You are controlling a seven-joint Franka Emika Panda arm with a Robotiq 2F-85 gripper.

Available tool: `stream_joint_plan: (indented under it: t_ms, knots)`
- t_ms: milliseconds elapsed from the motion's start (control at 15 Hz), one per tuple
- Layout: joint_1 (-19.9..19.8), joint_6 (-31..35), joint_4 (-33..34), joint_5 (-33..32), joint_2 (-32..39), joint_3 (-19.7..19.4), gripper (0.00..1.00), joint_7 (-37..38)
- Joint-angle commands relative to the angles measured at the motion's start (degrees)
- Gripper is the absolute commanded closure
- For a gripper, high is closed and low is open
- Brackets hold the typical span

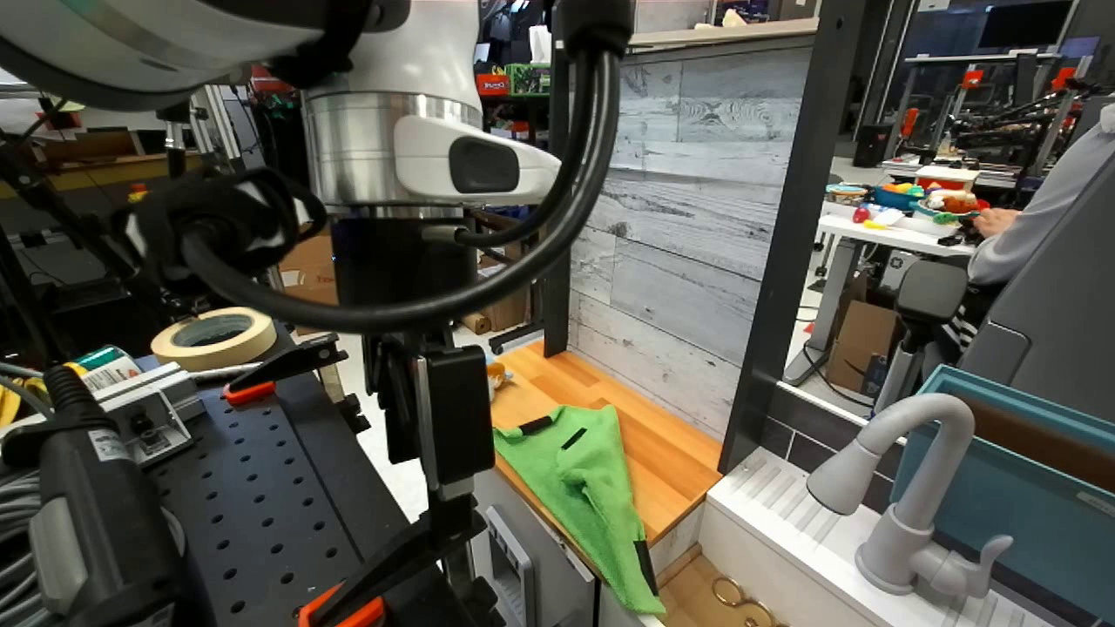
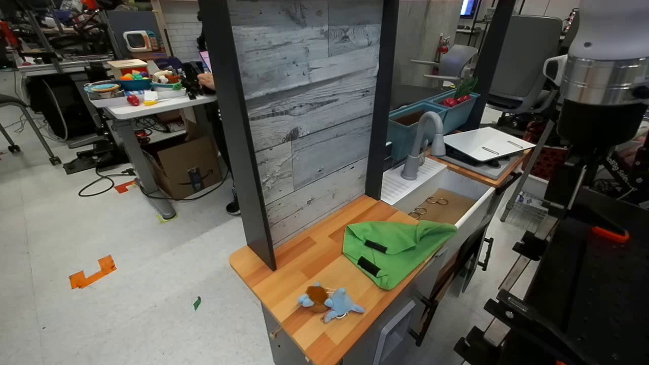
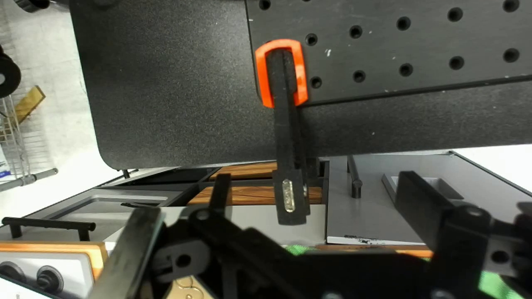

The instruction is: Unfold the green towel

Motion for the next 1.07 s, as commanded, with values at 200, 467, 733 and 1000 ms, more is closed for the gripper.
stream_joint_plan:
  t_ms: [200,467,733,1000]
  knots:
    - [3.24,0.24,-0.08,1.28,-0.04,-3.0,0.0,-0.93]
    - [3.42,0.77,0.12,1.61,-0.08,-3.28,0.0,-1.12]
    - [6.55,0.5,1.02,0.59,-0.97,-4.35,0.0,-0.76]
    - [8.54,0.34,2.6,0.47,-1.81,-4.0,0.0,-1.5]
